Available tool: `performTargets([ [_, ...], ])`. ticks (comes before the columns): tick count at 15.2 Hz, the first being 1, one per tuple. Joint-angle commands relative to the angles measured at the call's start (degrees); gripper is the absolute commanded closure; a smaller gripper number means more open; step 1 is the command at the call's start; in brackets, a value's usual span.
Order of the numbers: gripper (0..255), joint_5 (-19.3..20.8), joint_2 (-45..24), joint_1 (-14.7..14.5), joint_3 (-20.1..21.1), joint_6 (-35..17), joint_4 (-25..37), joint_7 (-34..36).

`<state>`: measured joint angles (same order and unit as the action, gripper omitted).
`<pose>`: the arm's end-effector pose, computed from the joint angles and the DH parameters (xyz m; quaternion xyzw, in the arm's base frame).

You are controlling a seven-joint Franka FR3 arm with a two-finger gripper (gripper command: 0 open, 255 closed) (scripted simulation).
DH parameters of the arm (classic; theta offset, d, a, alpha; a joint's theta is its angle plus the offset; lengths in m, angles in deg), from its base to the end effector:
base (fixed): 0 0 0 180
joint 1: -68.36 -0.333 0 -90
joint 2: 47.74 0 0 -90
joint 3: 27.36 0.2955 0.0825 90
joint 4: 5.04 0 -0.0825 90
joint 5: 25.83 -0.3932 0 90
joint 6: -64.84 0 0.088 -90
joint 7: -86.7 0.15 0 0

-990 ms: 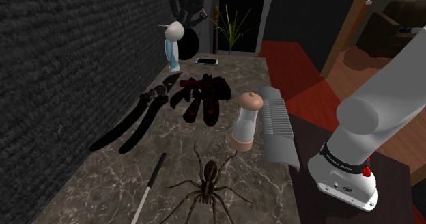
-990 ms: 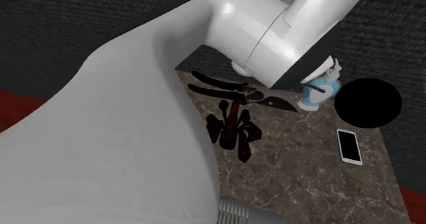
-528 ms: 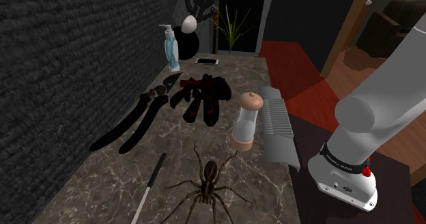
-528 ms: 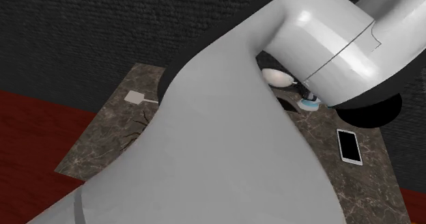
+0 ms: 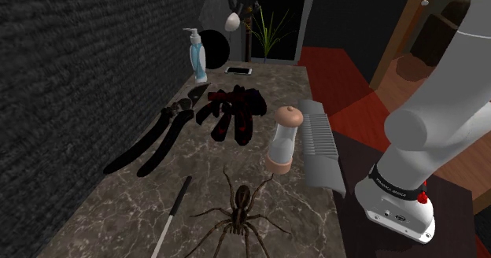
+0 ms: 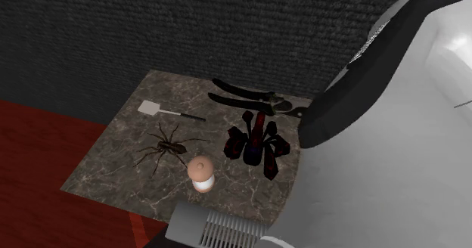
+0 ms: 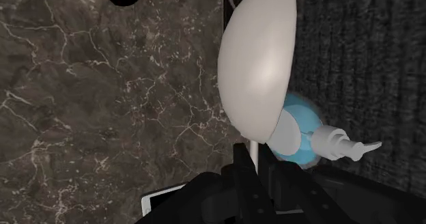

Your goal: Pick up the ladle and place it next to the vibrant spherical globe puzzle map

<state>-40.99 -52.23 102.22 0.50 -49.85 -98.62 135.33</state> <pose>0.6306 -0.0485 0.5390 -0.8503 0.4841 -0.0845 0.1881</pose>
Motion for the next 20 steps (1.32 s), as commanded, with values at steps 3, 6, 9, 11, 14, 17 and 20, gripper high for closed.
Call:
performTargets([
  [3,255,1.4,-5.6,2.0,-1.9,3.1,7.1,-3.5],
  [6,255,1.0,-5.3,2.1,-1.9,0.8,4.4,-4.2],
  [9,255,0.6,-5.1,2.2,-1.9,-1.4,1.9,-5.0],
  [11,255,0.4,-5.1,2.2,-1.9,-2.9,0.4,-5.4],
  [14,255,0.1,-5.1,2.2,-1.8,-5.1,-1.8,-6.1],
  [17,255,-0.1,-5.3,2.2,-1.8,-7.2,-3.9,-6.7],
  [20,255,-0.3,-5.6,2.2,-1.8,-9.3,-5.8,-7.3],
])
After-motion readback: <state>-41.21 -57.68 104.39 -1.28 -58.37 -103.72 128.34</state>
